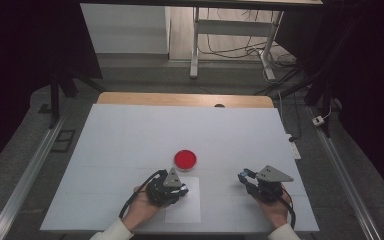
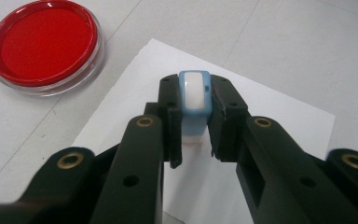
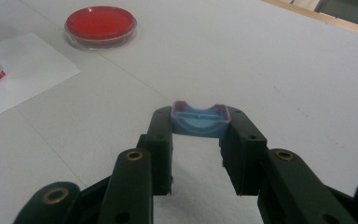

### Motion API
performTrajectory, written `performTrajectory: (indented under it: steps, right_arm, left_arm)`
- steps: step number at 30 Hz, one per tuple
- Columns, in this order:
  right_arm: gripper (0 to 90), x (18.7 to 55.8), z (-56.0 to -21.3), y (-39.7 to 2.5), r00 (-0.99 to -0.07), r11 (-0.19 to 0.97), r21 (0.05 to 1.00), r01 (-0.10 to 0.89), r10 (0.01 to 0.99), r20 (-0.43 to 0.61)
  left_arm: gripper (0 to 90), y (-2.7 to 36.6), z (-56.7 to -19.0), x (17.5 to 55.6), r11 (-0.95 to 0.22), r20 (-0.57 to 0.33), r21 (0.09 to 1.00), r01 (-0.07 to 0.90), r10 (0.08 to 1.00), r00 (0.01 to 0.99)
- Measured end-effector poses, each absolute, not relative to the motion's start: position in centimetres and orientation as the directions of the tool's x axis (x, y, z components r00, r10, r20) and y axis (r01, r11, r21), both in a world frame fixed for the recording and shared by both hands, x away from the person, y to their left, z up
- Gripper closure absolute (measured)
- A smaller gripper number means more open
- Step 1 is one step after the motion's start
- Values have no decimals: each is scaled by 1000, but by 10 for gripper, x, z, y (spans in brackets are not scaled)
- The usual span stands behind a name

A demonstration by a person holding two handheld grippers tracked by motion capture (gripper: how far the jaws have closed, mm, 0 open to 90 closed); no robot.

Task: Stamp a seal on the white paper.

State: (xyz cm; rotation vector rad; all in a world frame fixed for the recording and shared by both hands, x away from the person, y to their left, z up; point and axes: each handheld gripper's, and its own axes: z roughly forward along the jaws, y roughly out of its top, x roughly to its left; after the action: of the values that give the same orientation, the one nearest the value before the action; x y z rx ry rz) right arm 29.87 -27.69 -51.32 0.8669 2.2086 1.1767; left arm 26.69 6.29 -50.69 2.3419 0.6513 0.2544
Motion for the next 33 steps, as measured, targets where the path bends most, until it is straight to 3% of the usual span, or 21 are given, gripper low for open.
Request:
performTrajectory:
  steps: [33]
  right_arm:
    - [647,299,-513,-277,-675,429,849,307,727,-123]
  left_arm:
    - [758,64,-509,265,-632,8,677,377,519,855]
